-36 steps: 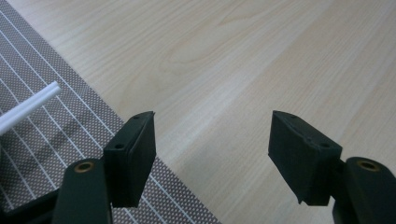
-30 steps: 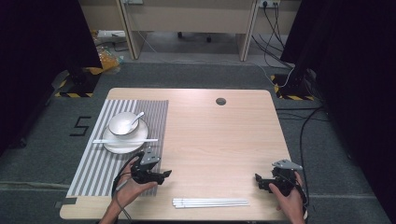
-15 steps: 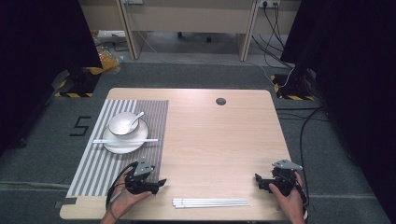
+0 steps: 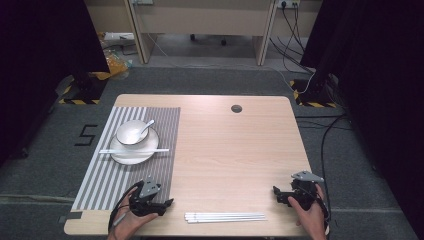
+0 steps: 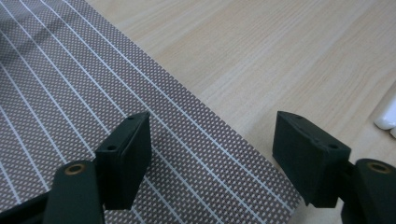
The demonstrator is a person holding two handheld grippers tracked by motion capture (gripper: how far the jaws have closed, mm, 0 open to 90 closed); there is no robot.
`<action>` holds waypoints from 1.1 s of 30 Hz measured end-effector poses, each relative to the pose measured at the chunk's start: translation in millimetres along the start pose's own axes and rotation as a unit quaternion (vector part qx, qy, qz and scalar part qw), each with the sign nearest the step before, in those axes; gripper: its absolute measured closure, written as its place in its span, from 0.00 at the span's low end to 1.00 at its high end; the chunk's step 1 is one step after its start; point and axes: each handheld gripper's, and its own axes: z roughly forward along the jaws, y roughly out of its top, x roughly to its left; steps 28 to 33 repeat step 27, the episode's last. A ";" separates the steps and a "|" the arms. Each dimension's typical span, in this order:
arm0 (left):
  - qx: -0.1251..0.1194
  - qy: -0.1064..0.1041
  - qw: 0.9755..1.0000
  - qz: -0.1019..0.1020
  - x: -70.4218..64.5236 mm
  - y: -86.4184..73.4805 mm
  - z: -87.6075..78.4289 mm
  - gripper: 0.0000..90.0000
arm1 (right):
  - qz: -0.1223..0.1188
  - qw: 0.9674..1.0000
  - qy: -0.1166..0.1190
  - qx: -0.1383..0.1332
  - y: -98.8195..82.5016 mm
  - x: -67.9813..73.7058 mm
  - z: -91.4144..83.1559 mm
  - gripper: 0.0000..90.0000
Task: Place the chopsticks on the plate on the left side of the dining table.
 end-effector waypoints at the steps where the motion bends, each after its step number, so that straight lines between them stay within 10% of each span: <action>1: 0.000 0.000 1.000 -0.001 -0.2 -0.4 -0.2 0.28 | 0.000 1.000 0.000 0.000 0.0 0.0 0.0 0.00; 33: -0.026 -0.005 1.000 -0.007 -1.4 -8.8 -0.2 0.26 | 0.000 1.000 0.001 0.000 0.0 -0.1 0.0 0.00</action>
